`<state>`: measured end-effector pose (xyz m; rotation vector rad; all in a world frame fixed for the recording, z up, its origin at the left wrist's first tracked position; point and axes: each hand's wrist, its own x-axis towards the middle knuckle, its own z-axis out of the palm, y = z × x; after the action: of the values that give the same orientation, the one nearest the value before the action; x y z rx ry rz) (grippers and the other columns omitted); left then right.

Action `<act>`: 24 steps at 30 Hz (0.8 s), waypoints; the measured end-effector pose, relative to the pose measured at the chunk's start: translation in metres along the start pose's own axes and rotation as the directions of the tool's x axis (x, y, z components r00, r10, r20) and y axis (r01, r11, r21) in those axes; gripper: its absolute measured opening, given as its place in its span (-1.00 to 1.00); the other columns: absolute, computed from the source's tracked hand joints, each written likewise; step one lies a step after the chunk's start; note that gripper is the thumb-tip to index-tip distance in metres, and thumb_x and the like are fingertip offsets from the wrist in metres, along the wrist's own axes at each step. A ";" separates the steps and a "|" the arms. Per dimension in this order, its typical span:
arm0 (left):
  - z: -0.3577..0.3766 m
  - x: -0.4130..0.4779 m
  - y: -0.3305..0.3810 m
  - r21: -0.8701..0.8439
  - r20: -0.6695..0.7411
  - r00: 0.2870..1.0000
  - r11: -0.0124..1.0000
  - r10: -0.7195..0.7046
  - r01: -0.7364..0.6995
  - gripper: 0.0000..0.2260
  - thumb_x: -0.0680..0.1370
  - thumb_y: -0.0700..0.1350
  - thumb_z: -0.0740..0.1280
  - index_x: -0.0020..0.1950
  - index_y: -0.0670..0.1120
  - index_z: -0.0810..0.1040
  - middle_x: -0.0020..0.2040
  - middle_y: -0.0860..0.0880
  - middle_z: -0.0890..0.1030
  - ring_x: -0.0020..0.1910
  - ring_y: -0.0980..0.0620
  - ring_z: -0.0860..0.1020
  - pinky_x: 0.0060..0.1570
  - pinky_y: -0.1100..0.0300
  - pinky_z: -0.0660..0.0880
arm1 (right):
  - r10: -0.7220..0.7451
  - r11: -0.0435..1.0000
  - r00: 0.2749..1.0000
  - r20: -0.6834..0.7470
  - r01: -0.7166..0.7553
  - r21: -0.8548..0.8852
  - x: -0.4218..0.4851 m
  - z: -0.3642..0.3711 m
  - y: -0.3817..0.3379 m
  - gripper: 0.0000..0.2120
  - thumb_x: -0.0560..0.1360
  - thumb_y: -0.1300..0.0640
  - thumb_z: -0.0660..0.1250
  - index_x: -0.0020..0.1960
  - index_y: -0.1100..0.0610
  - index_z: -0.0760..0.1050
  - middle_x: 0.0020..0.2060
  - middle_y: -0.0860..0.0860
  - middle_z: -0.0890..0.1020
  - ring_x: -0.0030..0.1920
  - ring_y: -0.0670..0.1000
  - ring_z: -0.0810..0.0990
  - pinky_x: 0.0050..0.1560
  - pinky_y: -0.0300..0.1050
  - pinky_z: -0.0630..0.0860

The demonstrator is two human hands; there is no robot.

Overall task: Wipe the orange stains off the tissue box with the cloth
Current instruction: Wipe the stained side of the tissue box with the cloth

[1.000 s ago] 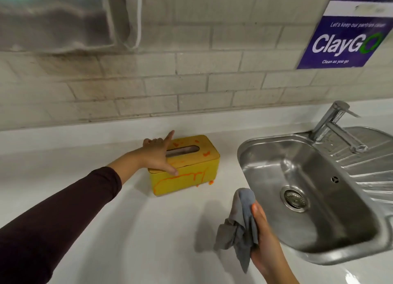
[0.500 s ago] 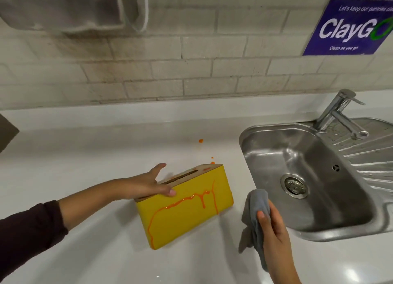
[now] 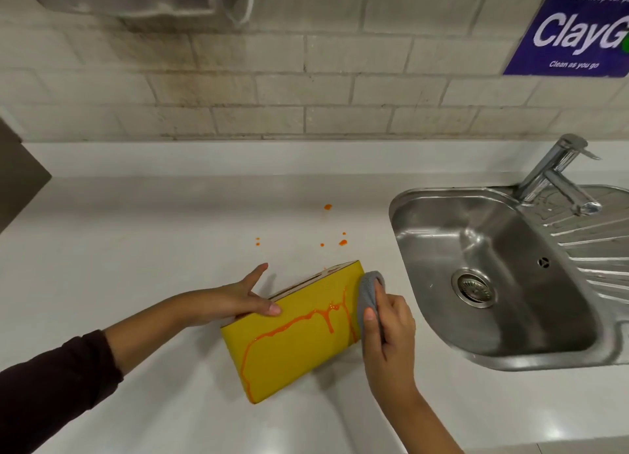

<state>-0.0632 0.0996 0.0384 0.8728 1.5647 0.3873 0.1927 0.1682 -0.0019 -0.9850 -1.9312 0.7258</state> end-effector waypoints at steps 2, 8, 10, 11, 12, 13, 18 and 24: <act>0.000 -0.003 0.002 0.017 0.002 1.000 1.000 -0.003 0.003 0.36 -0.09 0.47 0.46 0.49 0.18 -0.28 0.06 0.19 0.53 0.04 0.24 0.54 0.15 0.29 0.42 | -0.043 0.998 0.999 0.014 0.044 -0.044 0.002 0.004 -0.005 -0.56 0.57 0.02 0.02 0.39 0.14 0.34 -0.19 -0.06 0.43 -0.18 -0.02 0.39 -0.18 -0.13 0.33; 0.003 -0.009 0.007 0.063 0.005 1.000 0.998 -0.004 0.003 0.39 -0.13 0.49 0.44 0.49 0.17 -0.28 0.04 0.18 0.51 0.03 0.22 0.54 -0.02 0.40 0.48 | -0.159 0.980 0.968 0.192 0.178 -0.086 -0.001 0.008 -0.012 -0.59 0.60 -0.06 0.00 0.43 -0.03 0.24 -0.14 -0.06 0.46 -0.15 -0.09 0.39 -0.10 -0.22 0.27; 0.004 -0.011 0.009 0.080 0.008 1.000 0.997 -0.003 0.002 0.39 -0.13 0.49 0.44 0.49 0.17 -0.28 0.09 0.11 0.50 0.08 0.15 0.53 0.04 0.39 0.47 | -0.210 0.964 0.941 0.266 0.245 -0.105 -0.002 0.004 -0.007 -0.60 0.61 -0.07 -0.01 0.43 -0.04 0.23 -0.13 -0.03 0.48 -0.13 -0.09 0.40 -0.10 -0.26 0.26; 0.004 -0.011 0.009 0.095 0.008 1.000 0.995 -0.005 0.004 0.38 -0.13 0.49 0.43 0.49 0.17 -0.28 0.14 0.06 0.47 0.13 0.09 0.51 0.14 0.33 0.42 | -0.236 0.954 0.928 0.288 0.278 -0.114 -0.001 0.001 -0.003 -0.61 0.61 -0.05 0.01 0.42 -0.03 0.24 -0.13 -0.01 0.49 -0.13 -0.08 0.40 -0.11 -0.22 0.29; 0.005 -0.012 0.010 0.107 0.008 1.000 0.994 -0.009 0.008 0.37 -0.11 0.48 0.44 0.49 0.17 -0.28 0.18 0.02 0.44 0.18 0.04 0.48 0.20 0.26 0.38 | -0.262 0.944 0.919 0.295 0.308 -0.122 0.000 -0.003 0.002 -0.62 0.61 -0.02 0.03 0.40 0.00 0.27 -0.14 0.01 0.50 -0.15 -0.06 0.41 -0.15 -0.16 0.34; 0.005 -0.012 0.010 0.112 0.009 1.000 0.994 -0.012 0.011 0.35 -0.08 0.46 0.45 0.49 0.17 -0.27 0.20 0.00 0.41 0.21 0.01 0.46 0.24 0.22 0.35 | -0.280 0.937 0.917 0.284 0.325 -0.128 0.002 -0.006 0.006 -0.63 0.60 0.01 0.05 0.38 0.03 0.29 -0.17 0.03 0.50 -0.17 -0.05 0.41 -0.21 -0.12 0.37; 0.007 -0.008 0.007 0.095 0.010 0.999 0.995 -0.039 0.038 0.15 0.16 0.28 0.43 0.50 0.15 -0.28 0.24 -0.04 0.39 0.29 -0.06 0.41 0.23 0.21 0.34 | -0.183 0.971 0.979 0.091 0.195 -0.137 0.008 -0.004 0.007 -0.62 0.55 0.10 0.14 0.34 0.14 0.37 -0.23 0.05 0.50 -0.26 -0.07 0.41 -0.30 -0.36 0.31; 0.007 -0.010 0.009 0.092 0.009 1.000 0.996 -0.014 0.013 0.38 -0.13 0.48 0.45 0.49 0.17 -0.26 0.22 0.00 0.37 0.19 0.01 0.44 0.16 0.23 0.39 | -0.118 0.993 0.991 0.060 0.119 -0.008 0.013 0.008 -0.012 -0.60 0.57 0.05 0.06 0.33 0.17 0.40 -0.16 -0.01 0.55 -0.16 -0.17 0.45 -0.21 -0.50 0.36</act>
<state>-0.0544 0.0965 0.0503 0.9328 1.5887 0.3033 0.1770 0.1723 0.0092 -0.8559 -2.0294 0.6827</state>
